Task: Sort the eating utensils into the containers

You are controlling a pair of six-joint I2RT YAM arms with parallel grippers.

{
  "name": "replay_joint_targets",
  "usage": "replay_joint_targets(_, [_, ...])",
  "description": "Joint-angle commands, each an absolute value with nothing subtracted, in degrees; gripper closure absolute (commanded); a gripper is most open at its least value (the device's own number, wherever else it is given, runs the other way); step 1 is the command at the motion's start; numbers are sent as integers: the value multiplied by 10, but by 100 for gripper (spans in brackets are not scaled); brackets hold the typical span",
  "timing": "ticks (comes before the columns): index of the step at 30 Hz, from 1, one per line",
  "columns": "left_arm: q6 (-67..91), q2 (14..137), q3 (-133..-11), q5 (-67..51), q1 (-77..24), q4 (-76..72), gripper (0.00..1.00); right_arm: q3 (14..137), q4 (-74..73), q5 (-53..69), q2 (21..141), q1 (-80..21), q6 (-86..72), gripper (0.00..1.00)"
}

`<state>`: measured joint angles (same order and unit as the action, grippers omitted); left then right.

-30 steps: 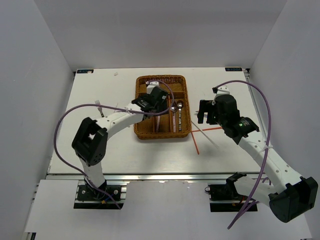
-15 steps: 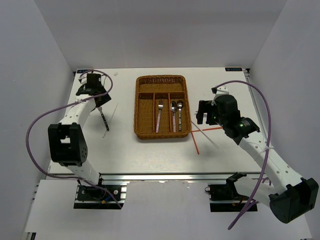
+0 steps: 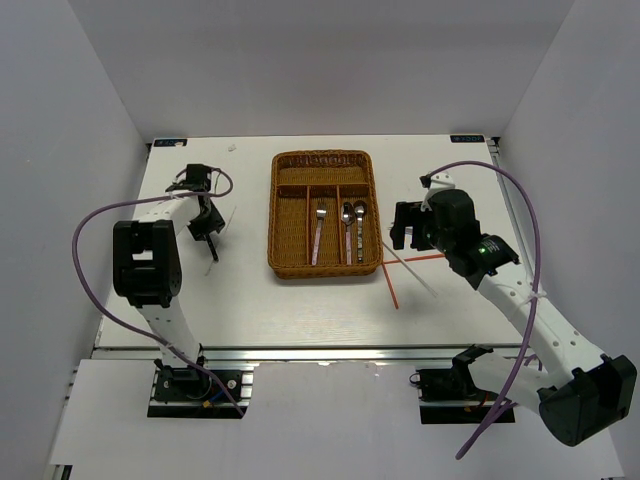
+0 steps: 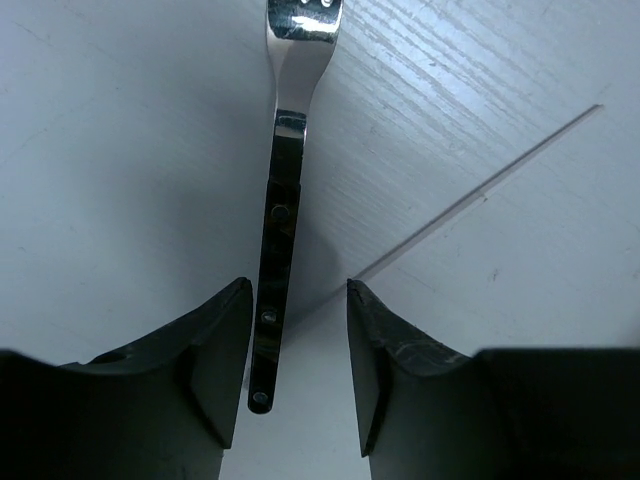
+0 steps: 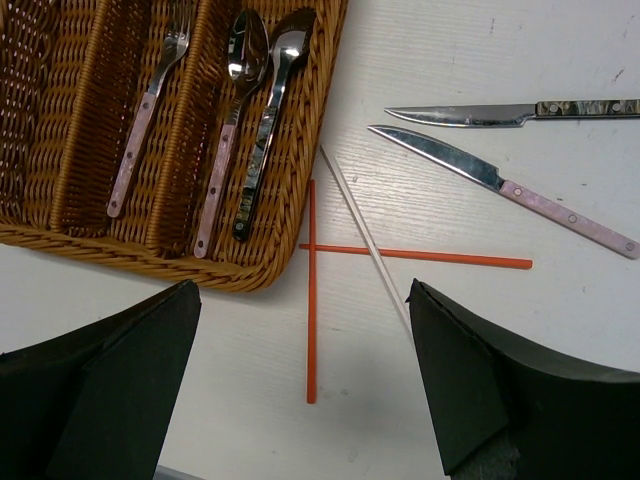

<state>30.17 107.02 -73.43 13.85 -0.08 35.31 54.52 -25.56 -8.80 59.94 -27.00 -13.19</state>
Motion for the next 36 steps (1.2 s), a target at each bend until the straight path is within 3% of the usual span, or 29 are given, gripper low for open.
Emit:
replay_joint_targets(1, [314,1076,-729,143,-2,341,48,544,-237,-80,603,-269,-125,11])
replay_joint_targets(8, [321,1099,-723,156,-2,335,52,546,-236,-76,614,-269,-125,11])
replay_joint_targets(22, [303,1061,-750,175,-2,352,99,548,-238,-77,619,-269,-125,11])
replay_joint_targets(30, [279,947,-798,191,-60,369,100,548,-237,-109,617,-269,-135,11])
replay_joint_targets(36, [316,932,-824,158,-233,349,100,555,-240,-141,613,-269,-150,11])
